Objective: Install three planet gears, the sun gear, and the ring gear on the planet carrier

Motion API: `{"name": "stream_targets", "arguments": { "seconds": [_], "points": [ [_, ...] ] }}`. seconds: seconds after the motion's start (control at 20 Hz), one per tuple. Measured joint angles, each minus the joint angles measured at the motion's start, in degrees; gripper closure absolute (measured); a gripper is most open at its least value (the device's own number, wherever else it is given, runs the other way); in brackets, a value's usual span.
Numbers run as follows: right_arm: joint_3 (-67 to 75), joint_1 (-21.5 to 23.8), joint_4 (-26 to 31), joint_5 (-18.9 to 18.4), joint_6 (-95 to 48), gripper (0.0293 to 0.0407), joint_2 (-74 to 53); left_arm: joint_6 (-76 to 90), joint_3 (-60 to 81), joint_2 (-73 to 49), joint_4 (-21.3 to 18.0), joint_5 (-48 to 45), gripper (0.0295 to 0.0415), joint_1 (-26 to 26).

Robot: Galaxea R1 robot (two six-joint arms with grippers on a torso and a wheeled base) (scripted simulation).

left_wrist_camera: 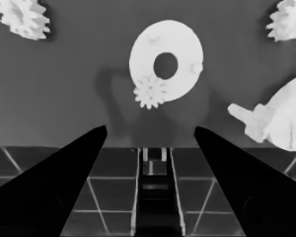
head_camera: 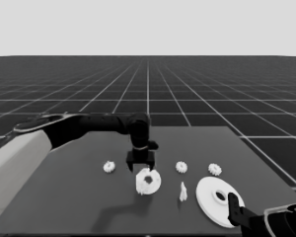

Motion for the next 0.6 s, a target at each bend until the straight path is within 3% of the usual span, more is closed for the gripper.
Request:
{"name": "stream_targets", "arguments": {
  "seconds": [0.15,0.35,0.45,0.6],
  "points": [
    [0.0,0.0,0.0,0.0,0.0,0.0315,0.0,0.8,-1.1,0.3,-4.2,-0.5,0.0326,-4.6],
    [0.0,0.0,0.0,0.0,0.0,0.0315,0.0,1.1,-1.4,0.3,-5.2,-0.6,0.0326,-5.4],
    [0.0,0.0,0.0,0.0,0.0,0.0315,0.0,22.9,-6.3,-15.0,-4.9,0.2,0.0326,-5.2],
    [0.0,0.0,0.0,0.0,0.0,0.0315,0.0,35.9,-17.6,-18.4,-4.5,0.5,0.0326,-5.0]
  ]
}}
